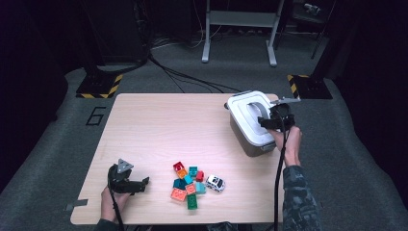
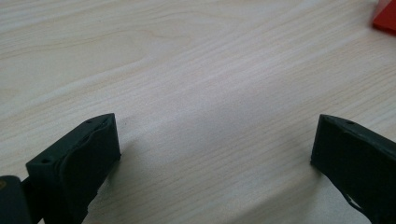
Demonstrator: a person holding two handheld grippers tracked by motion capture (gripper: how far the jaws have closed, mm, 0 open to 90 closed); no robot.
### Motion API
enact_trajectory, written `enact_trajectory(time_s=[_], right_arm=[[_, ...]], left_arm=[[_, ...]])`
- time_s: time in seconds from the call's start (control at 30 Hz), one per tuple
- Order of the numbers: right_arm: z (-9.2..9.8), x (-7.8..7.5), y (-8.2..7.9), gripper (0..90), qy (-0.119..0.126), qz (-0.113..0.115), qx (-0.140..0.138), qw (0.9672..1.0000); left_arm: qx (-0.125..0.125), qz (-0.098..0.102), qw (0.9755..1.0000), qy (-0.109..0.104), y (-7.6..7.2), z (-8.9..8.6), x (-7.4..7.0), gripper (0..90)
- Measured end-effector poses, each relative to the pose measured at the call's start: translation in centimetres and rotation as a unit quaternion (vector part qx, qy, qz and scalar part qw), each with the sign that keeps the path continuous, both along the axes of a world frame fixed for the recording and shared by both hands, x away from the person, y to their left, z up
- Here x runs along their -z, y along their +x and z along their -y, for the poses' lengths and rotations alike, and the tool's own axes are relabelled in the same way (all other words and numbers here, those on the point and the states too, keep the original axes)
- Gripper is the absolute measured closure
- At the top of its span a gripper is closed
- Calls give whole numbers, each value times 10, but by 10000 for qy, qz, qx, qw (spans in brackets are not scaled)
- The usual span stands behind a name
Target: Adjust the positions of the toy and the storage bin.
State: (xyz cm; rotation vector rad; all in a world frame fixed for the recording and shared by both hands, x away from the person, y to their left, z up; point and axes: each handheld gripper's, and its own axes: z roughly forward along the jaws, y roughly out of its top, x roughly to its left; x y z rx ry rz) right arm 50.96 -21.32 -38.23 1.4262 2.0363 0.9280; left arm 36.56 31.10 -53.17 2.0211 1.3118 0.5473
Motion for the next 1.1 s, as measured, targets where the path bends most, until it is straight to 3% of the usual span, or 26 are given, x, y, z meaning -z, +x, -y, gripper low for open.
enact_trajectory(time_s=[0.2,0.27,0.37,0.77,0.87,1.1], right_arm=[[-3,-1,7,551,-28,-35,-52,10000],[-7,-1,9,634,-152,-61,-16,9999],[-6,-1,9,641,-161,-31,-59,9998],[-8,-1,5,671,176,-94,-313,9993],[-7,0,3,672,380,-164,-321,9986],[-4,1,1,672,564,-210,-439,9972]], left_arm=[[-13,19,10000,-9,0,0,0,13],[-13,20,10000,-9,0,0,0,13],[-15,22,10000,-12,0,0,0,14],[-14,17,10000,12,0,0,0,17],[-14,18,10000,12,0,0,0,18],[-21,20,10000,15,0,0,0,18]])
